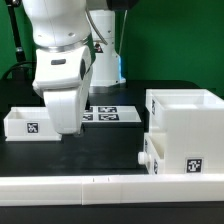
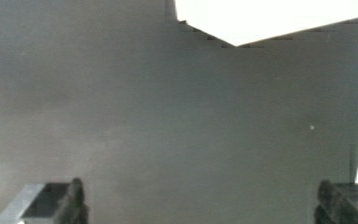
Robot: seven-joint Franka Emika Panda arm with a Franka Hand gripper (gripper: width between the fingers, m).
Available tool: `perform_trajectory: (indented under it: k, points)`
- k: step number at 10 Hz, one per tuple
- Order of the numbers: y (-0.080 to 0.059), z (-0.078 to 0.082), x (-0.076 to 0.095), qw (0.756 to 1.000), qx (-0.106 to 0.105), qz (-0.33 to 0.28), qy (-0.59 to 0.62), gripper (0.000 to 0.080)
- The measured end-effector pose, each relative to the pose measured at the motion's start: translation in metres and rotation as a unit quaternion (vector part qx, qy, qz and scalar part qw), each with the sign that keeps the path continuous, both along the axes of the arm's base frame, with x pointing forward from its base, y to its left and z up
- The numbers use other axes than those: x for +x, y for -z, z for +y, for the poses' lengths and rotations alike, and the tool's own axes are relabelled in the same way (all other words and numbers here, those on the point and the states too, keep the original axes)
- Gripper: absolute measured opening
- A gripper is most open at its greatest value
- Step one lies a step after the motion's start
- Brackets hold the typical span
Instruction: Assemble drawer
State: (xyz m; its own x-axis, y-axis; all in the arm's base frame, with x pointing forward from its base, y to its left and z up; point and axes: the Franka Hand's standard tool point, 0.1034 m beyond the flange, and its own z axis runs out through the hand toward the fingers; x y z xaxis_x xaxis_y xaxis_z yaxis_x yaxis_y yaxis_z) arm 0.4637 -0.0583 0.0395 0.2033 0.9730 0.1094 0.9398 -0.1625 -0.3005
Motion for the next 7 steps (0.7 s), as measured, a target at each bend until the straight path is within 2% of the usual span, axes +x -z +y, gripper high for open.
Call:
perform_trajectory:
  k: [2,4,5,7]
  points:
    - [-0.009,-0.024,-0.027,0.996,-0.029,-0.013,0.083,0.0649]
    - [-0.026,-0.042,-0.057,0.98,-0.061,-0.027,0.186,0.0649]
    - [-0.03,-0.047,-0.062,0.972,-0.072,-0.033,0.221,0.0649]
    - [-0.028,-0.045,-0.063,0.955,-0.085,-0.022,0.282,0.0649]
